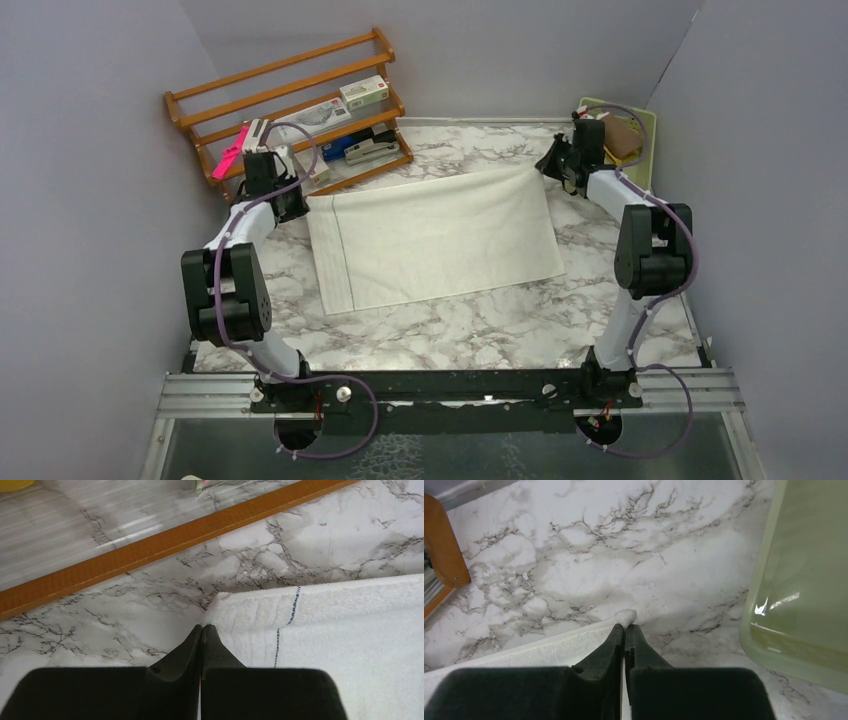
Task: Roll the towels
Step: Fold the towel at the center of the board.
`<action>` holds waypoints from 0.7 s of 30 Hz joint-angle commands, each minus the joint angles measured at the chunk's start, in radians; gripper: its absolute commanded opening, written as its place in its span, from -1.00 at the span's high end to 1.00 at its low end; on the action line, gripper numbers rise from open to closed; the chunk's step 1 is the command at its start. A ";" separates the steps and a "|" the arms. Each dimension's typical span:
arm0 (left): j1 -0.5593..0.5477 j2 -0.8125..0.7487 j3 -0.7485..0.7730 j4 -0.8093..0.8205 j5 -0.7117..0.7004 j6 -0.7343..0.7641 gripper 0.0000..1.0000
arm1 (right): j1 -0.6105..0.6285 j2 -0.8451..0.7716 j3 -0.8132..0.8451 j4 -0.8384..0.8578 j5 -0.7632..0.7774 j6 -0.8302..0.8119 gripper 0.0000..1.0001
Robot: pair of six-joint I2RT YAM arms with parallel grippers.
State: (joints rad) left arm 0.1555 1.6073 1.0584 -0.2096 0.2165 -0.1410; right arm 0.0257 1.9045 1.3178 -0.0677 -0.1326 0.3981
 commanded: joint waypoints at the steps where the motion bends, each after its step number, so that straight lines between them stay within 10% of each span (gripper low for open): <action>1: 0.023 0.052 0.082 0.046 -0.075 0.009 1.00 | -0.010 0.068 0.098 0.040 0.026 -0.031 0.98; 21: 0.024 0.047 0.043 0.151 0.037 -0.023 1.00 | -0.011 0.097 0.122 -0.004 -0.040 -0.031 0.98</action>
State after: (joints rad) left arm 0.1593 1.7332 1.1824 -0.1188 0.2100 -0.1226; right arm 0.0288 2.0735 1.4876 -0.0784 -0.1844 0.3763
